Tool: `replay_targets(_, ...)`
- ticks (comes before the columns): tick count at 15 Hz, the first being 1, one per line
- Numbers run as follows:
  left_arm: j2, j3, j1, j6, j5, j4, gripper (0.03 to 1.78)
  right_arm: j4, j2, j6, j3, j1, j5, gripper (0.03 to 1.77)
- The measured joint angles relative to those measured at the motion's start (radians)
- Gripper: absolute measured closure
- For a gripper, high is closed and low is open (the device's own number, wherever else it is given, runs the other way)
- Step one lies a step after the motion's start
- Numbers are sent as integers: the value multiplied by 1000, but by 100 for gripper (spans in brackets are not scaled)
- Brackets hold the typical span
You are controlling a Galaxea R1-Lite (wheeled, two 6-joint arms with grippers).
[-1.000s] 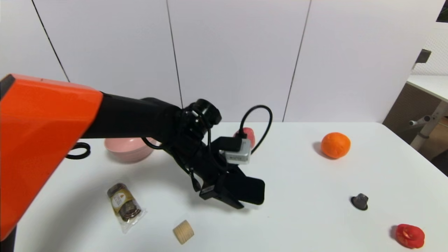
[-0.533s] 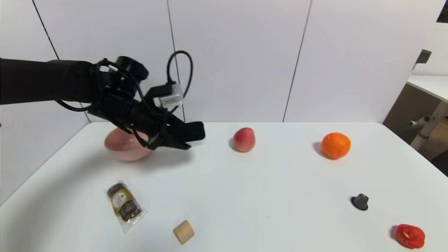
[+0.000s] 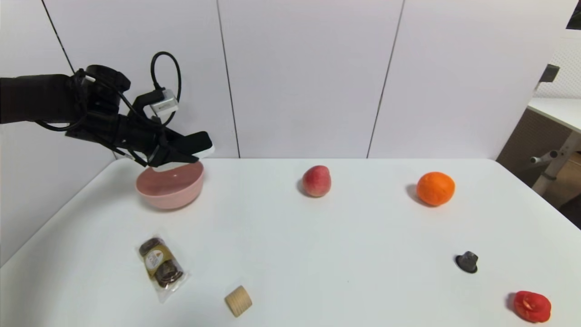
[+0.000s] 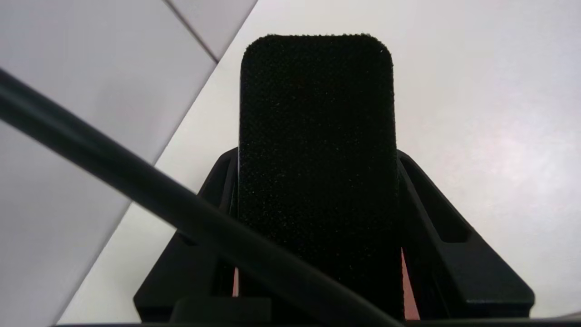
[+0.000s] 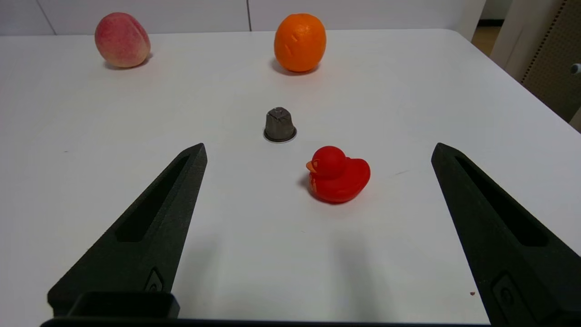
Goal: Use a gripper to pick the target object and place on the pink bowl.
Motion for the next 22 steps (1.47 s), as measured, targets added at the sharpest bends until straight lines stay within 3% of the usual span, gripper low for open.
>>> replay_targets(6,55,-1,23,-2,-18,7,81,0,0,0,0,-1,0,9)
replay_targets(11,64,2,26,-7,-17,3,47,0,0,0,0,-1,0,9)
replay_targets(16,16,-3,30,-17,-14,5,30,0,0,1,0,-1,0,9)
replay_targets(19,-86,4,30,-76,3,9,24,0,0,0,0,0,0,9)
replay_targets(22,-228,6,28,-215,61,4,19,0,0,0,0,0,0,9)
